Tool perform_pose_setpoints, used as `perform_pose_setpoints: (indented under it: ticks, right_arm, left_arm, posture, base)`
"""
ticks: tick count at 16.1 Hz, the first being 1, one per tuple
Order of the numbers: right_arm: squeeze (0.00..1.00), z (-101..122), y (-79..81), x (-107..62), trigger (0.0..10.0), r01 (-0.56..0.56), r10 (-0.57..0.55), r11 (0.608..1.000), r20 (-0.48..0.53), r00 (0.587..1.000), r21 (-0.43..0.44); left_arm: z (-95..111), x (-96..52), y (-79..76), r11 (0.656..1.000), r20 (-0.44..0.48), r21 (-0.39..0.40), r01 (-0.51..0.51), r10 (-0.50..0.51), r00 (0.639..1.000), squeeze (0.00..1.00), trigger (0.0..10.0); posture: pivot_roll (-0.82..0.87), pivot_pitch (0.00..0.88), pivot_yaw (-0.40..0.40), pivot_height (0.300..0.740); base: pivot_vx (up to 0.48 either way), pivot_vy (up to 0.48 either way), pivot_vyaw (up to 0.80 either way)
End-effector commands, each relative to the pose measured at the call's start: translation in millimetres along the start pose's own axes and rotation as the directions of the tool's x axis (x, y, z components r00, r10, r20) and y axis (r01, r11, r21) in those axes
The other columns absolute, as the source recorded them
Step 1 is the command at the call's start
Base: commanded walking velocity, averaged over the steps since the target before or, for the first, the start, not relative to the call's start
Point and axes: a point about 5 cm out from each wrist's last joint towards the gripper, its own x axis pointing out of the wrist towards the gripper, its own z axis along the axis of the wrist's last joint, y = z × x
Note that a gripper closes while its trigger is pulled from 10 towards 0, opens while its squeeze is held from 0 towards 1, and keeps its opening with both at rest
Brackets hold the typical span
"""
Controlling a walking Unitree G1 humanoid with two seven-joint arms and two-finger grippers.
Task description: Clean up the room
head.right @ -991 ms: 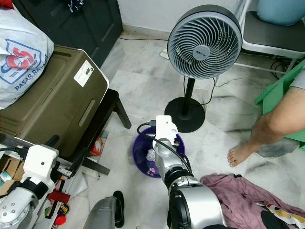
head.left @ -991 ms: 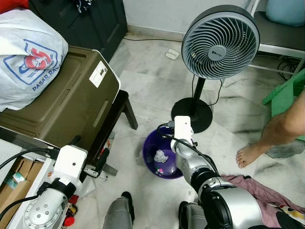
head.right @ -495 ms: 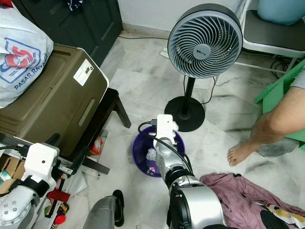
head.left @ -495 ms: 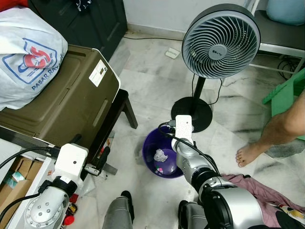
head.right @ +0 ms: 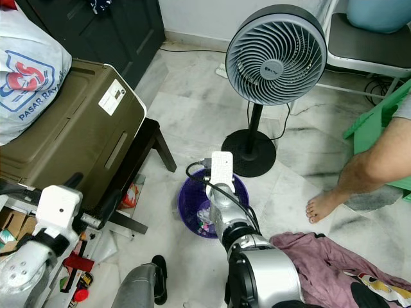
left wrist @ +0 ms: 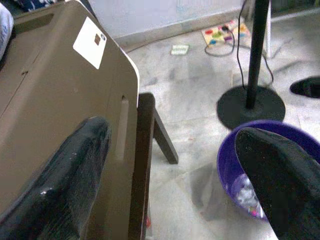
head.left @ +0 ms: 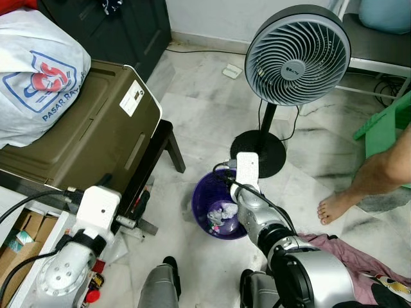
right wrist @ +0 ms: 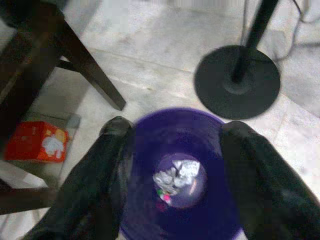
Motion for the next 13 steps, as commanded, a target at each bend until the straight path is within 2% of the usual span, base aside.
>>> perform_pose_setpoints:
  ticks: [1,2,6,8,11,12,13]
  right_arm:
    - [1.00,-1,7.4,-0.7,10.0,-0.057,0.057,0.998,-0.008,0.998,-0.013]
    - [1.00,5,3.3,0.6,10.0,-0.103,0.104,0.992,0.016,0.994,-0.066]
    - [1.00,14,-12.8,1.2,10.0,-0.161,0.167,0.977,0.036,0.985,-0.141]
    - [1.00,7,-21.3,-10.3,10.0,-0.248,0.263,0.944,0.040,0.964,-0.217]
    - [1.00,5,-30.1,-23.1,10.0,-0.260,0.276,0.940,0.045,0.960,-0.222]
    - [0.19,10,-32.5,-26.3,10.0,-0.242,0.273,0.934,0.087,0.958,-0.261]
    - [0.00,16,-39.0,-31.3,10.0,-0.192,0.221,0.959,0.130,0.966,-0.208]
  left_arm:
    - [-3,4.8,-2.3,1.000,-0.002,-0.003,-0.007,0.007,1.000,0.00,10.0]
    - [0,16.3,-7.7,1.000,0.027,-0.015,-0.007,0.008,1.000,0.00,10.0]
    - [-1,33.5,-16.1,0.999,0.061,-0.041,-0.010,0.012,0.998,0.00,10.0]
    - [-1,49.4,-21.7,0.999,0.093,-0.052,-0.004,0.009,0.996,0.00,10.0]
    - [3,63.3,-25.7,0.998,0.127,-0.064,-0.001,0.009,0.992,0.00,10.0]
    - [4,66.4,-25.9,0.998,0.137,-0.067,-0.005,0.015,0.990,0.00,10.0]
    - [6,70.5,-24.6,0.997,0.152,-0.073,-0.019,0.030,0.988,0.00,10.0]
  posture:
    - [0.15,0.226,0.067,0.740]
    - [0.12,0.209,0.058,0.740]
    - [0.04,0.152,0.046,0.740]
    - [-0.01,0.110,0.053,0.740]
    - [-0.05,0.064,0.056,0.740]
    - [-0.05,0.054,0.053,0.740]
    - [-0.06,0.032,0.046,0.740]
  base:
    - [0.000,0.000,0.00]
    - [0.000,0.000,0.00]
    - [0.000,0.000,0.00]
    - [0.000,0.000,0.00]
    - [0.000,0.000,0.00]
    - [0.000,0.000,0.00]
    - [0.000,0.000,0.00]
